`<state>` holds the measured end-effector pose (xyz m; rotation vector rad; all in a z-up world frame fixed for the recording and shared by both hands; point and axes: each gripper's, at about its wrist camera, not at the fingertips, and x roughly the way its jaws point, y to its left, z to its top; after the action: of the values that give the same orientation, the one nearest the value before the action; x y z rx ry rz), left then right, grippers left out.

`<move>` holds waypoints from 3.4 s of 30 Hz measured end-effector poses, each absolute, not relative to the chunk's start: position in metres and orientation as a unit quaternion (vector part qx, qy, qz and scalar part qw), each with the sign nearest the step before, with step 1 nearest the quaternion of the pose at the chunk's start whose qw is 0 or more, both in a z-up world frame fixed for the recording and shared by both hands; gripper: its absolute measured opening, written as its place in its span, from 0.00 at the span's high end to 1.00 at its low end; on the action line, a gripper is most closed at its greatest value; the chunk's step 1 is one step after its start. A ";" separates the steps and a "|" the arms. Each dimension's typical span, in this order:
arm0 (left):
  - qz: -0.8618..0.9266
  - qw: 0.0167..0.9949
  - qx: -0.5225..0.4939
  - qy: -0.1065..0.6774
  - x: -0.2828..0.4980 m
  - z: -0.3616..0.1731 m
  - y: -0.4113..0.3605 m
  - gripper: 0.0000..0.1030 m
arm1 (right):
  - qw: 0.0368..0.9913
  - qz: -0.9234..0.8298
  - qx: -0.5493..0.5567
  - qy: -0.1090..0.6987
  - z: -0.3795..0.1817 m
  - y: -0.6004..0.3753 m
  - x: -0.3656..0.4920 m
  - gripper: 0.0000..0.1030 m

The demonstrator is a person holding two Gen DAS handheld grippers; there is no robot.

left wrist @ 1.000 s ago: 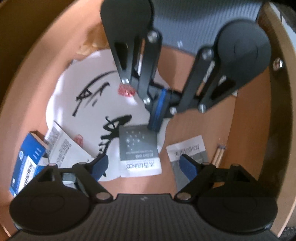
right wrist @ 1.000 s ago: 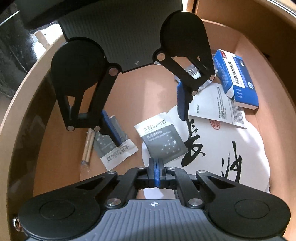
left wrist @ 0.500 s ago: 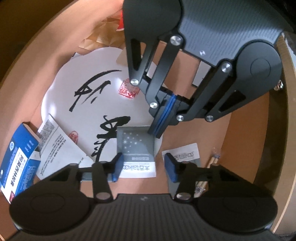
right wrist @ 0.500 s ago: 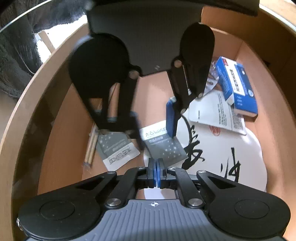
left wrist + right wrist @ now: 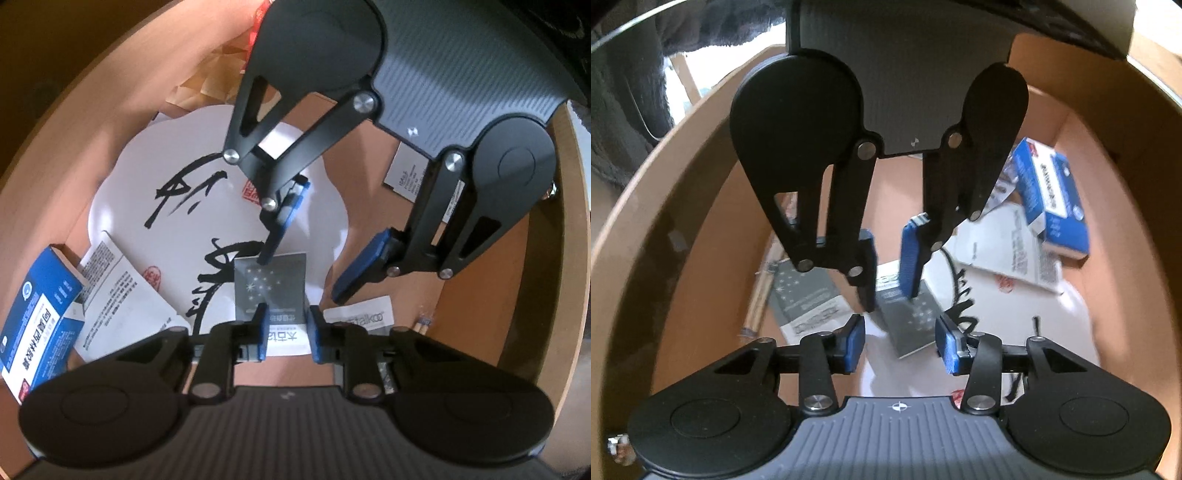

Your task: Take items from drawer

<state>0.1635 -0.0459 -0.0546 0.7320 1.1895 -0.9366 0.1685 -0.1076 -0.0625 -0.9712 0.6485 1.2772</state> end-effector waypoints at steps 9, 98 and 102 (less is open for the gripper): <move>-0.412 0.674 0.304 0.533 0.167 -0.050 -0.048 0.85 | 0.647 0.557 -0.444 0.271 -0.071 -0.106 0.169 0.60; -0.398 0.678 0.382 0.485 0.154 -0.060 -0.043 0.23 | 0.672 0.547 -0.390 0.311 -0.043 -0.110 0.184 0.96; -0.390 0.679 0.380 0.492 0.158 -0.062 -0.041 0.23 | 0.676 0.532 -0.398 0.318 -0.058 -0.110 0.186 0.36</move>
<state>0.1580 -0.0414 -0.0619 0.8535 1.1054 -0.8759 0.1858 -0.1097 -0.0577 -0.8950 0.7150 1.1955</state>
